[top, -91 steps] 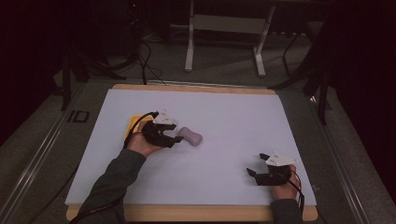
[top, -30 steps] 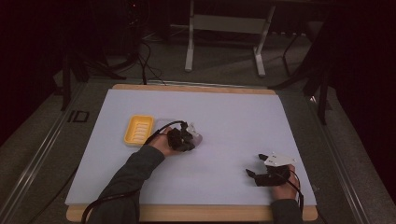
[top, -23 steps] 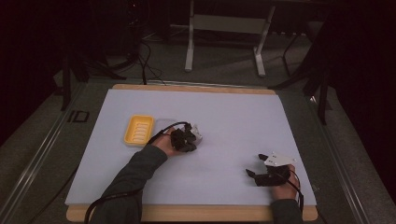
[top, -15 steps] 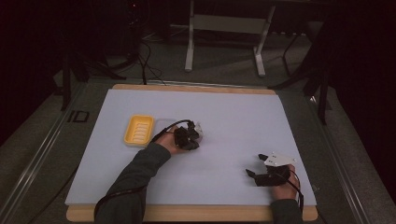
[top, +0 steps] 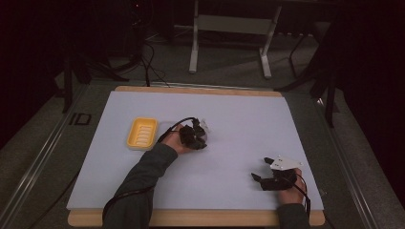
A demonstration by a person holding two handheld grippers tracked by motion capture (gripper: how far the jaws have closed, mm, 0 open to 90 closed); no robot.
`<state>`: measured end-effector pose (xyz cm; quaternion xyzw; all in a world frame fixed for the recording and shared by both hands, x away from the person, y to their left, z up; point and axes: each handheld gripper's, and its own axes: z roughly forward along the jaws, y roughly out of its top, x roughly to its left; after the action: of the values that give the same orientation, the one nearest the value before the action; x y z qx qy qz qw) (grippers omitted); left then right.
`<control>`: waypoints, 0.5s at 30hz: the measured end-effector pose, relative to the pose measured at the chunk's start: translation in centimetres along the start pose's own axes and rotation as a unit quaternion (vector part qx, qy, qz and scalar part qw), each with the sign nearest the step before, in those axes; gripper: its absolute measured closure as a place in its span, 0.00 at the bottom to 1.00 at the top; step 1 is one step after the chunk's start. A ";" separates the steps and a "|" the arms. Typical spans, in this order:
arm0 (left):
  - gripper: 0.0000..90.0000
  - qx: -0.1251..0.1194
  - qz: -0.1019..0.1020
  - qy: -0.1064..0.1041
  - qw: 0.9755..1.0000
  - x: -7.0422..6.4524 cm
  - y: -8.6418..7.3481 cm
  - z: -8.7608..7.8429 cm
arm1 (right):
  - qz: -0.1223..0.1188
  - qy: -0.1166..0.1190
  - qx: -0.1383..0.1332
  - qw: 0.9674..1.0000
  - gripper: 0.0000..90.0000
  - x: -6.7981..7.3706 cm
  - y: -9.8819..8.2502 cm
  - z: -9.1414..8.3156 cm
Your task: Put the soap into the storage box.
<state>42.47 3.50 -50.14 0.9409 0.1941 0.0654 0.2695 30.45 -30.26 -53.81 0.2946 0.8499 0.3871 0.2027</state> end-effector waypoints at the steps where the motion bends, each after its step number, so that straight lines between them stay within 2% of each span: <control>1: 0.85 -0.005 -0.004 -0.005 1.000 0.1 0.0 -0.2 | 0.000 0.000 0.000 1.000 0.20 0.0 0.0 0.0; 7: 0.79 -0.013 -0.007 -0.008 1.000 0.6 0.2 -1.3 | -0.001 0.000 0.001 1.000 0.20 0.0 0.0 0.0; 13: 0.67 -0.012 -0.009 -0.006 1.000 1.1 0.5 -1.8 | -0.001 0.000 0.001 1.000 0.20 0.0 0.0 0.0; 15: 0.63 -0.023 -0.017 -0.007 1.000 1.5 0.5 -1.9 | -0.001 0.000 0.001 1.000 0.20 0.0 0.0 0.0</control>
<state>43.54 4.63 -48.23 0.9314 0.2067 0.0591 0.2937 30.45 -30.21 -53.83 0.2939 0.8505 0.3865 0.2025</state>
